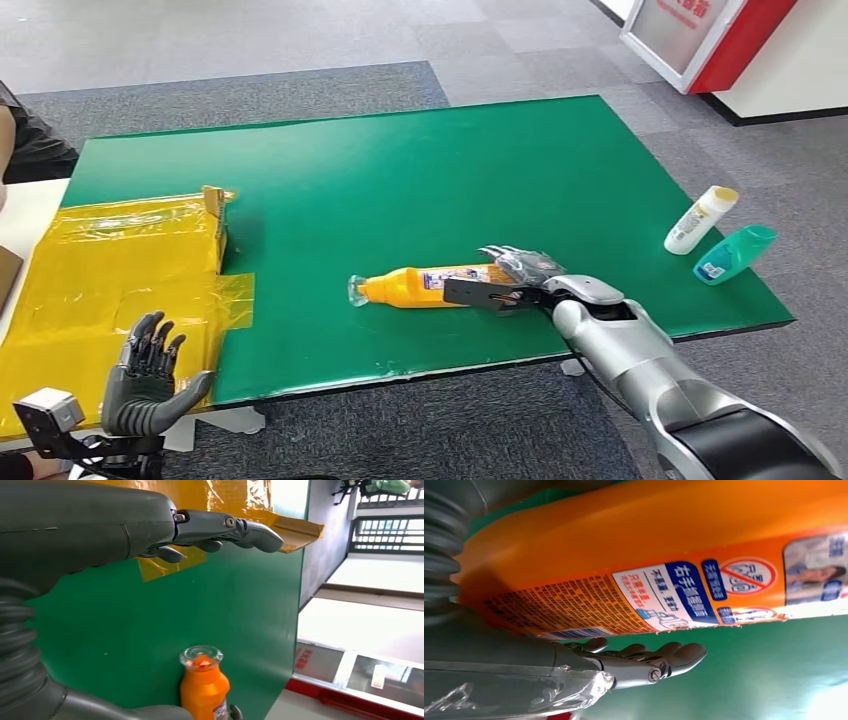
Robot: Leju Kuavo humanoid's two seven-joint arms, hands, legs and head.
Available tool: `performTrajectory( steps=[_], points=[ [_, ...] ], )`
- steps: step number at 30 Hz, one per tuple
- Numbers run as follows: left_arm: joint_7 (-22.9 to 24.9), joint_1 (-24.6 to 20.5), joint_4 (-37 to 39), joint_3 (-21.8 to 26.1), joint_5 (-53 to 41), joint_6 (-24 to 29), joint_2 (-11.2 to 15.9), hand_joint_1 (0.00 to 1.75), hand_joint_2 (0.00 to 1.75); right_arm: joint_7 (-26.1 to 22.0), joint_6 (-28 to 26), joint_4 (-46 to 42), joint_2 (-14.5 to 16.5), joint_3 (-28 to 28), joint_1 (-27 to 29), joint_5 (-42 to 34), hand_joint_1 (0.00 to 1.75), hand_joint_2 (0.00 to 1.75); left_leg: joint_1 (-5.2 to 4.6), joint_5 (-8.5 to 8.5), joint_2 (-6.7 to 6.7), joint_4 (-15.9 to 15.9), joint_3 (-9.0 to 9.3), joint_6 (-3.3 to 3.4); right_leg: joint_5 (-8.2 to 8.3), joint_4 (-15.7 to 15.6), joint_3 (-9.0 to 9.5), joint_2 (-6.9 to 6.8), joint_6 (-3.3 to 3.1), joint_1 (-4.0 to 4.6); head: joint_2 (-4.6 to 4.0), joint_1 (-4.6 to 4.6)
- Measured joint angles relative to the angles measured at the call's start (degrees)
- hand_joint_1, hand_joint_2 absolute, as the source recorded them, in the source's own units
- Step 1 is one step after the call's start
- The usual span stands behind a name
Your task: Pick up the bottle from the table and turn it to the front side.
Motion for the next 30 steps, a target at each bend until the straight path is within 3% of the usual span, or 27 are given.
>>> performTrajectory(
  steps=[9, 16, 20, 25, 30],
  points=[
    [-0.7, -0.1, 2.2, -1.4, 1.0, 0.9, 1.4, 0.00, 1.75, -5.7, 0.5, 4.7, -2.4, 1.2, -2.2, -4.8, 1.75, 1.75, 0.00, 0.00, -0.03, 0.0, 0.10, 0.03, 0.03, 0.0, 0.14, -0.03, 0.05, -0.01, 0.00, 0.01],
    [-0.8, 0.9, 2.3, -1.3, 1.4, 1.3, 1.7, 0.00, 1.75, -6.1, 0.6, -4.1, -5.2, 2.6, 3.4, -8.9, 1.75, 1.75, 0.00, -0.01, -0.04, 0.0, 0.09, 0.03, 0.03, 0.0, 0.14, -0.03, 0.06, -0.01, 0.00, 0.01],
    [-0.5, 1.6, 1.9, -0.9, 1.5, 0.7, 1.5, 0.00, 1.75, -6.2, -2.9, -11.5, -5.8, 2.8, 8.8, -11.5, 1.75, 1.75, 0.01, -0.02, -0.08, 0.0, 0.02, 0.02, -0.01, 0.0, 0.12, -0.07, 0.04, 0.02, 0.00, 0.01],
    [0.7, 3.5, -0.6, 0.3, 2.1, -2.1, -0.2, 0.00, 1.75, -7.0, -8.0, -27.9, -1.5, 2.3, 18.9, -14.6, 1.75, 1.75, 0.03, -0.16, -0.05, 0.0, -0.03, -0.17, -0.13, 0.0, -0.05, -0.03, -0.06, 0.05, 0.00, -0.02],
    [2.3, 4.0, -2.9, 0.7, 4.4, -5.3, -1.3, 0.00, 1.75, -11.2, -8.0, -35.0, 4.2, 1.1, 23.7, -21.9, 1.75, 1.75, 0.06, -0.20, -0.10, 0.0, -0.03, -0.16, -0.25, 0.0, -0.01, -0.11, -0.05, 0.08, 0.00, 0.01]
  ],
)
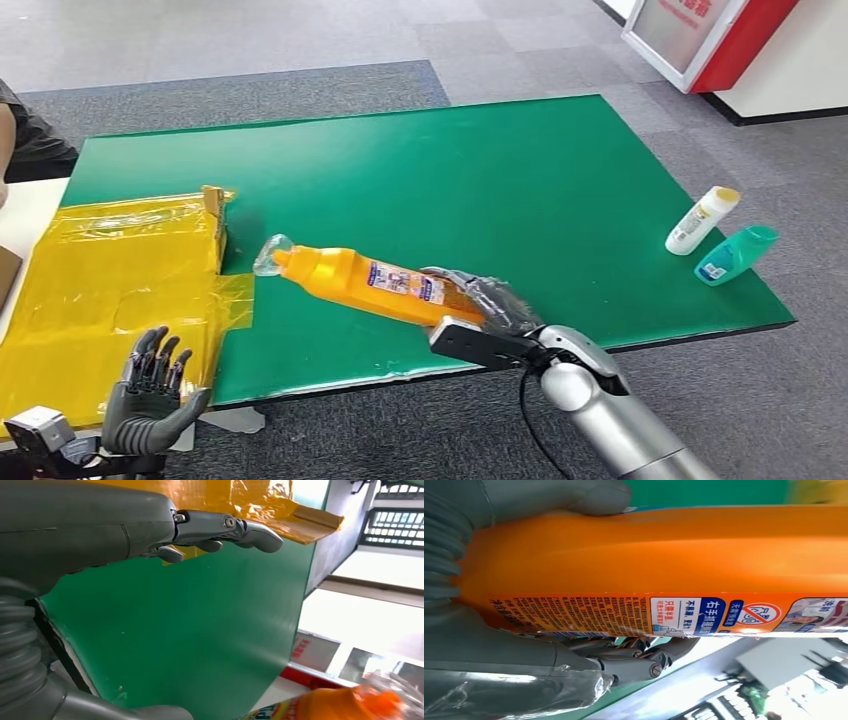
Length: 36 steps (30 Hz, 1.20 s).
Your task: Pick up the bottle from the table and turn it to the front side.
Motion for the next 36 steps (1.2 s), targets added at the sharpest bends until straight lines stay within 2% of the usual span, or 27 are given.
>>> performTrajectory(
  steps=[4, 10, 17, 25, 26, 28, 30, 32, 33, 36],
  points=[
    [3.9, -0.7, -2.1, -1.8, 3.5, -2.2, 0.4, 0.00, 1.75, -5.3, 0.2, -0.5, 5.2, -0.2, 2.0, -4.8, 1.75, 1.75, 0.00, -0.01, 0.01, 0.0, 0.01, 0.00, 0.01, 0.0, -0.01, 0.00, -0.01, -0.01, 0.00, -0.01],
    [8.5, -3.6, -3.6, -9.2, 6.8, 0.5, 3.5, 0.00, 1.75, -9.5, -0.9, 3.0, 10.5, 0.6, 2.2, -6.9, 1.75, 1.75, 0.00, 0.05, 0.01, 0.0, 0.01, -0.01, 0.04, 0.0, 0.00, 0.00, -0.02, -0.01, 0.00, -0.01],
    [10.3, -8.5, -4.4, -18.7, 9.8, 0.9, 7.7, 0.00, 1.75, -11.3, -4.4, 9.6, 12.6, 2.9, 1.6, -4.4, 1.75, 1.75, -0.01, 0.06, 0.00, 0.0, 0.01, -0.01, 0.06, 0.0, 0.01, 0.00, -0.01, -0.01, 0.00, -0.01],
    [11.8, -12.8, -4.4, -25.9, 8.6, 1.9, 11.0, 0.03, 1.75, -12.0, -5.4, 14.0, 13.6, 5.2, 1.0, -2.2, 1.75, 1.75, -0.01, 0.06, 0.01, 0.0, 0.01, -0.01, 0.06, 0.0, -0.01, 0.00, -0.01, -0.01, 0.00, -0.01],
    [11.8, -13.2, -4.3, -26.6, 8.7, 2.2, 11.3, 0.11, 1.75, -12.1, -5.5, 14.3, 13.7, 5.5, 1.0, -2.0, 1.75, 1.75, -0.01, 0.06, 0.01, 0.0, 0.01, -0.02, 0.06, 0.0, -0.01, 0.00, -0.01, -0.01, 0.00, 0.00],
    [11.9, -13.7, -4.3, -27.6, 8.7, 2.9, 11.8, 0.45, 1.75, -12.1, -5.7, 15.0, 13.8, 6.0, 1.0, -1.8, 1.75, 1.75, -0.01, 0.06, 0.01, 0.0, 0.01, -0.02, 0.05, 0.0, -0.01, 0.00, -0.01, -0.01, 0.00, -0.01],
    [12.7, -14.1, -4.2, -28.3, 7.7, 5.0, 12.1, 1.16, 1.75, -12.1, -5.8, 15.5, 13.8, 6.4, 1.0, -1.9, 1.75, 1.75, -0.01, 0.06, 0.01, 0.0, 0.01, -0.01, 0.05, 0.0, -0.01, 0.00, -0.01, -0.01, 0.00, -0.01],
    [13.9, -14.3, -4.2, -28.8, 5.7, 7.7, 12.2, 1.69, 1.75, -12.0, -5.8, 15.8, 13.8, 6.6, 1.1, -2.4, 1.75, 1.75, -0.01, 0.06, 0.01, 0.0, 0.01, -0.01, 0.05, 0.0, -0.01, 0.00, -0.01, -0.01, 0.00, -0.01],
    [14.4, -14.3, -4.3, -29.0, 4.8, 8.8, 12.0, 1.75, 1.75, -11.9, -5.7, 15.9, 13.8, 6.6, 1.1, -2.6, 1.75, 1.75, -0.01, 0.06, 0.01, 0.0, 0.01, -0.01, 0.05, 0.0, -0.01, 0.00, -0.01, -0.01, 0.00, -0.01],
    [15.4, -14.3, -4.8, -29.3, 2.9, 10.6, 11.4, 1.75, 1.75, -11.5, -5.4, 15.9, 13.8, 6.5, 1.3, -3.2, 1.75, 1.75, -0.02, 0.05, 0.01, 0.0, 0.01, -0.01, 0.06, 0.0, -0.01, 0.01, -0.01, -0.02, 0.00, -0.01]
  ],
)
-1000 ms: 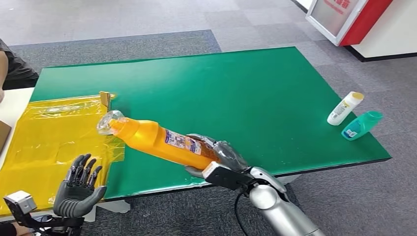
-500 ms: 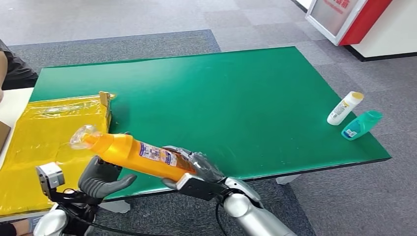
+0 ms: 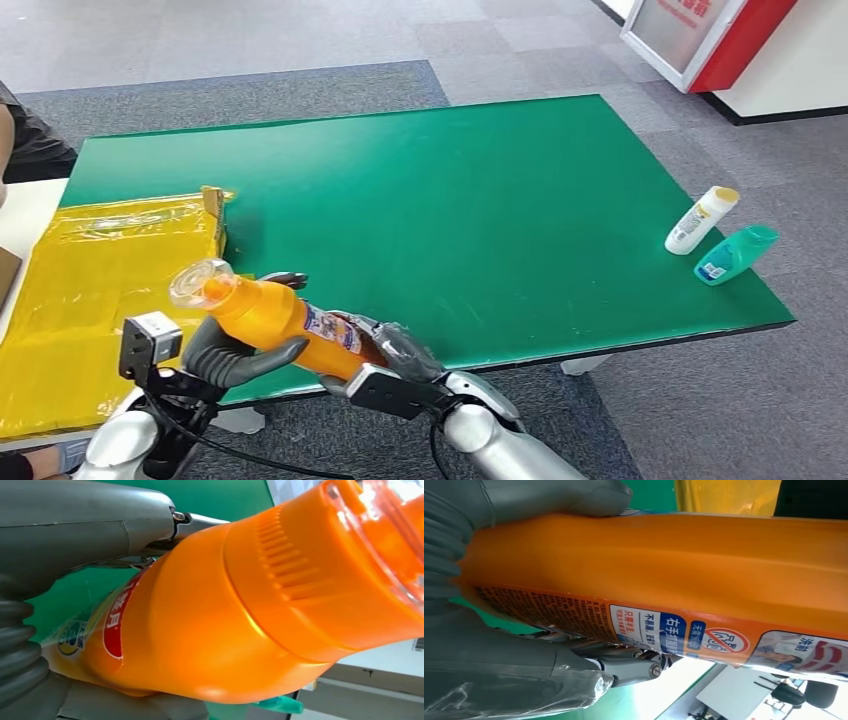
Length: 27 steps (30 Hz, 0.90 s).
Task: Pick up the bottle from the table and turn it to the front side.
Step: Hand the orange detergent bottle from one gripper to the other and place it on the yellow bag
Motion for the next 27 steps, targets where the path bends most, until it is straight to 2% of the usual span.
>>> performTrajectory(
  steps=[5, 6, 9, 10, 12, 14, 17, 19, 22, 27],
  points=[
    [0.4, 0.3, -0.9, 0.0, -1.1, 0.9, -0.8, 1.75, 1.75, 0.2, 0.3, 0.0, 0.0, -0.1, 0.0, -0.2, 1.75, 1.75, 0.00, 0.00, 0.00, 0.0, 0.00, 0.00, 0.00, 0.0, -0.01, 0.00, 0.00, 0.00, 0.00, 0.01],
    [0.4, 0.3, -0.9, 0.0, -1.2, 0.9, -0.8, 1.75, 1.75, 0.2, 0.3, 0.0, 0.0, -0.1, 0.0, -0.2, 1.53, 1.75, 0.00, 0.00, 0.00, 0.0, 0.00, 0.00, 0.00, 0.0, -0.01, 0.00, 0.00, 0.00, 0.00, 0.00],
    [0.5, 0.3, -1.1, 0.1, -1.6, 1.1, -1.1, 1.75, 1.75, 0.3, 0.5, 0.0, 0.0, -0.1, 0.0, -0.1, 0.22, 1.75, 0.00, 0.00, 0.00, 0.0, 0.00, 0.00, 0.00, 0.0, -0.01, 0.00, 0.00, 0.00, 0.00, 0.00],
    [0.5, 0.3, -1.2, 0.1, -2.0, 1.2, -1.2, 1.75, 1.75, 0.4, 0.5, 0.0, 0.0, -0.1, 0.0, -0.1, 0.00, 1.75, 0.00, 0.00, 0.00, 0.0, 0.00, 0.00, 0.00, 0.0, -0.01, 0.00, 0.00, 0.00, 0.00, 0.01],
    [0.3, 0.5, -1.8, 0.1, -4.2, 2.1, -1.6, 1.75, 1.75, 0.9, 0.5, -0.2, 0.0, -0.1, 0.3, -0.1, 0.00, 1.75, 0.00, 0.00, 0.00, 0.0, 0.00, 0.00, 0.00, 0.0, 0.00, 0.00, 0.00, 0.00, 0.00, 0.00],
    [-0.1, 0.8, -3.3, 0.1, -10.2, 4.9, -2.3, 1.75, 1.75, 1.6, 0.5, -0.7, 0.0, -0.3, 0.8, -0.4, 0.00, 1.75, 0.00, 0.00, 0.00, 0.0, -0.01, 0.00, 0.00, 0.0, 0.00, 0.00, 0.00, 0.00, 0.00, 0.01],
    [0.1, 1.1, -6.4, 0.1, -28.2, 13.3, -3.1, 1.75, 1.75, 2.8, 0.9, -2.5, 0.0, -1.3, 1.6, -0.6, 0.00, 1.75, -0.01, -0.01, 0.00, 0.0, -0.01, 0.02, 0.00, 0.0, 0.00, 0.00, 0.01, -0.02, 0.00, 0.01],
    [2.0, 1.1, -8.6, 0.1, -40.8, 18.2, -2.9, 1.75, 1.75, 3.2, 1.2, -4.1, 0.0, -2.4, 2.5, -0.8, 0.00, 1.75, -0.01, -0.02, 0.00, 0.0, -0.01, 0.03, -0.01, 0.0, 0.00, 0.00, 0.01, -0.02, 0.00, 0.02],
    [5.9, 0.7, -11.8, 1.1, -53.8, 21.6, -0.6, 1.75, 1.75, 3.3, 1.4, -7.0, 0.0, -4.4, 4.5, -1.6, 0.00, 1.75, 0.00, -0.02, 0.00, 0.0, 0.00, 0.01, -0.03, 0.0, -0.01, 0.00, -0.01, -0.01, 0.00, 0.01],
    [9.1, -1.1, -14.2, 5.6, -63.2, 21.8, 5.2, 1.75, 1.75, 3.1, 2.3, -10.9, -0.2, -8.1, 7.3, -3.1, 0.00, 1.75, 0.03, 0.01, 0.01, 0.0, 0.00, -0.04, -0.04, 0.1, -0.05, 0.00, -0.06, 0.03, 0.00, -0.02]
  ],
)
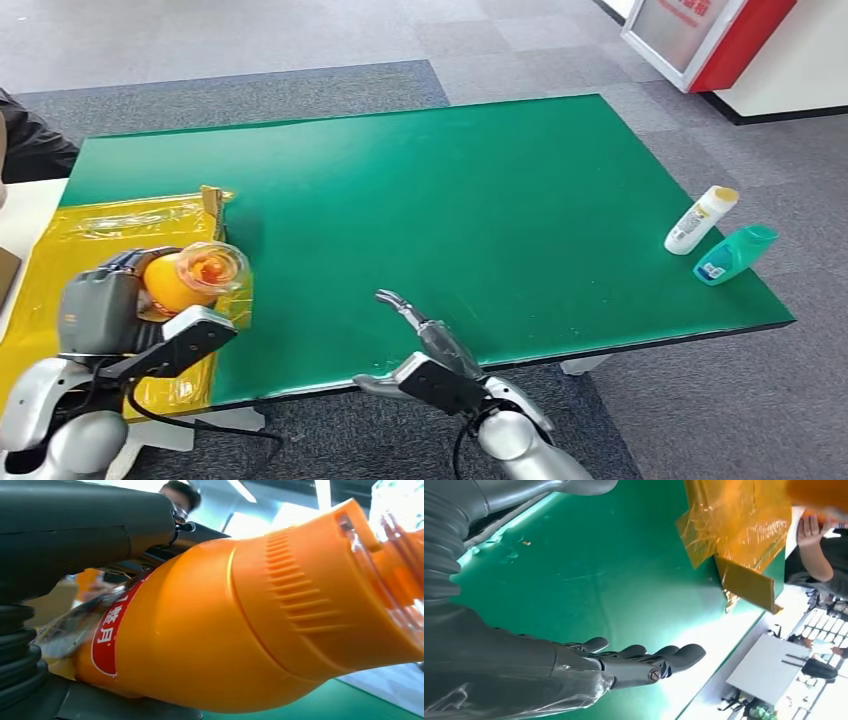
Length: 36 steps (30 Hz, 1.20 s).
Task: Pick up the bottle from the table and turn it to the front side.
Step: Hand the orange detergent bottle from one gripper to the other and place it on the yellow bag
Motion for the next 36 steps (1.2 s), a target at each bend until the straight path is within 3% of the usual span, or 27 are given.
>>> performTrajectory(
  steps=[3, 8, 12, 19, 29, 30, 33, 34, 36],
  points=[
    [1.5, -1.5, 0.2, 1.1, -7.1, -1.6, 4.3, 1.75, 1.75, -0.4, 0.7, -1.0, 0.0, -1.6, 0.5, -0.9, 0.00, 1.75, 0.00, 0.00, 0.01, 0.0, 0.00, 0.00, 0.00, 0.0, 0.00, 0.00, -0.02, 0.02, 0.00, 0.03],
    [0.6, -5.3, 7.2, -0.1, -12.8, -5.7, 14.9, 1.75, 1.75, -2.6, 1.8, -0.8, -0.1, -3.9, 0.5, -3.5, 0.00, 1.75, 0.00, 0.03, 0.05, 0.0, 0.01, -0.04, 0.06, 0.0, -0.05, 0.03, -0.10, 0.02, 0.00, 0.02],
    [1.0, -6.7, 16.7, -2.4, -15.0, -4.7, 19.2, 1.75, 1.75, -3.7, 2.2, 0.5, -0.2, -4.7, 0.3, -4.3, 0.00, 1.75, 0.00, 0.04, 0.08, 0.0, 0.01, -0.04, 0.07, 0.0, -0.06, 0.05, -0.11, 0.02, 0.00, 0.01],
    [1.2, -7.7, 27.3, -5.1, -15.8, -2.1, 20.7, 1.75, 1.75, -4.0, 2.3, 2.7, -0.2, -4.8, -0.3, -4.8, 0.00, 1.75, -0.01, 0.02, 0.09, 0.0, -0.02, -0.03, 0.05, 0.0, -0.07, 0.06, -0.11, 0.01, 0.00, 0.02],
    [2.4, -12.0, 38.8, -8.1, -19.8, 7.6, 17.6, 1.75, 1.75, -4.0, 2.4, 5.0, -0.2, -4.7, -0.9, -5.0, 0.00, 1.75, 0.00, 0.02, 0.08, 0.0, -0.01, -0.05, 0.09, 0.0, -0.06, 0.05, -0.13, 0.01, 0.00, 0.01],
    [2.6, -12.4, 39.4, -8.2, -19.9, 8.2, 17.2, 1.64, 1.75, -4.0, 2.4, 5.1, -0.2, -4.7, -1.0, -5.0, 0.00, 1.75, 0.00, 0.03, 0.08, 0.0, -0.01, -0.05, 0.09, 0.0, -0.06, 0.05, -0.13, 0.01, 0.00, 0.01],
    [2.9, -13.1, 40.9, -8.5, -20.3, 9.4, 16.2, 0.36, 1.75, -4.0, 2.4, 5.5, -0.2, -4.6, -1.1, -5.0, 0.00, 1.75, 0.00, 0.03, 0.08, 0.0, -0.01, -0.04, 0.09, 0.0, -0.06, 0.05, -0.13, 0.01, 0.00, 0.01],
    [2.9, -13.3, 41.2, -8.7, -20.4, 9.7, 16.0, 0.03, 1.75, -4.0, 2.4, 5.6, -0.2, -4.6, -1.1, -5.0, 0.00, 1.75, 0.00, 0.03, 0.08, 0.0, -0.01, -0.04, 0.09, 0.0, -0.06, 0.05, -0.12, 0.01, 0.00, 0.01],
    [2.9, -13.4, 41.5, -8.8, -20.4, 10.1, 15.4, 0.00, 1.75, -4.0, 2.4, 5.7, -0.2, -4.5, -1.1, -5.0, 0.00, 1.75, 0.00, 0.03, 0.08, 0.0, -0.01, -0.04, 0.09, 0.0, -0.06, 0.05, -0.12, 0.01, 0.00, 0.02]
  ],
)
